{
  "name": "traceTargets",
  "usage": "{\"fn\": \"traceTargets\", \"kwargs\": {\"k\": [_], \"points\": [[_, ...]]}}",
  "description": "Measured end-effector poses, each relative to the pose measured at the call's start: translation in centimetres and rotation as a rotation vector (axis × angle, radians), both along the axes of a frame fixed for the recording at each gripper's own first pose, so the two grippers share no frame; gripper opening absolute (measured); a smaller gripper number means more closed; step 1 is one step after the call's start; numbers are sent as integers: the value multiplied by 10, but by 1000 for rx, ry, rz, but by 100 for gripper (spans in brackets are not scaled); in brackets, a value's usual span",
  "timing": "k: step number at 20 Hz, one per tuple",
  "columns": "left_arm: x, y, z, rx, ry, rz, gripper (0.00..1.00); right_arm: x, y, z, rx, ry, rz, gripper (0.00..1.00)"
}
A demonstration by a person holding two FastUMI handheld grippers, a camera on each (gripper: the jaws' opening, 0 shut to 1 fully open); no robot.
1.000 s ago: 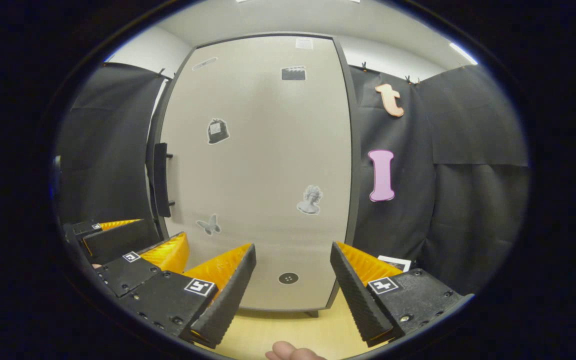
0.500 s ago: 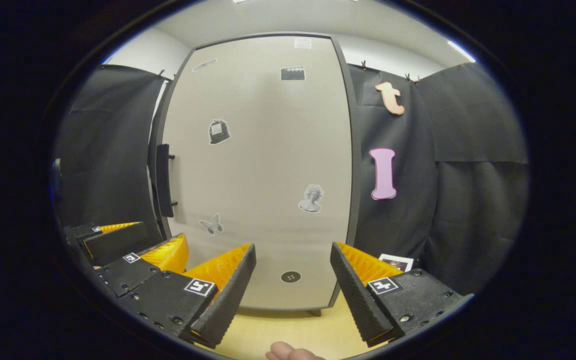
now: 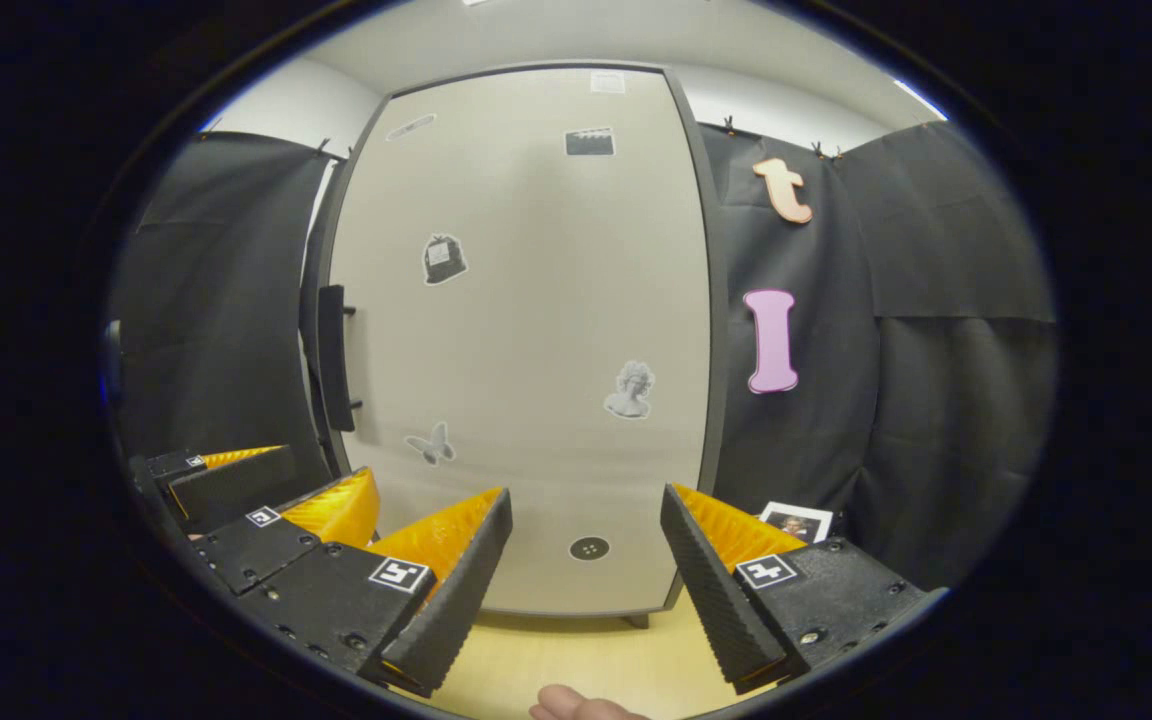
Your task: Open the cabinet door with the right hand, grasp the bottle in the cabinet with the left hand and place it on the coaster, then close the cabinet door with the right hand.
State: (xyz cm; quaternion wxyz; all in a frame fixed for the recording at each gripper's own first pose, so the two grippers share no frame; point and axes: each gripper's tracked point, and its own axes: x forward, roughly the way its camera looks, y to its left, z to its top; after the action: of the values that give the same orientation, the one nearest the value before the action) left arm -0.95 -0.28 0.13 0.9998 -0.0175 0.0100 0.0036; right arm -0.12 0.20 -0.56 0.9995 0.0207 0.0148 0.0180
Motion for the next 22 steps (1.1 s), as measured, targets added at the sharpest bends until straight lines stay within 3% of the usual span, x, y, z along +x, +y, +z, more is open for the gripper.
{"fn": "traceTargets", "kwargs": {"k": [1,8,11,17,19,20,22], "points": [[0,0,1,-6,-4,-3,94,0,1,4,-8,-16,1,93],[-11,22,-1,16,-4,38,94,10,23,19,-82,-77,51,96],[-23,50,-6,20,12,106,95,22,45,28,-70,-89,133,96],[-59,111,-12,27,43,267,95,50,89,58,-108,-171,212,93],[-71,127,-12,31,46,315,95,55,108,63,-114,-181,248,97],[-74,136,-14,28,57,333,95,57,116,63,-120,-182,264,93],[-82,145,-22,20,82,362,95,60,129,63,-125,-180,287,97]]}}
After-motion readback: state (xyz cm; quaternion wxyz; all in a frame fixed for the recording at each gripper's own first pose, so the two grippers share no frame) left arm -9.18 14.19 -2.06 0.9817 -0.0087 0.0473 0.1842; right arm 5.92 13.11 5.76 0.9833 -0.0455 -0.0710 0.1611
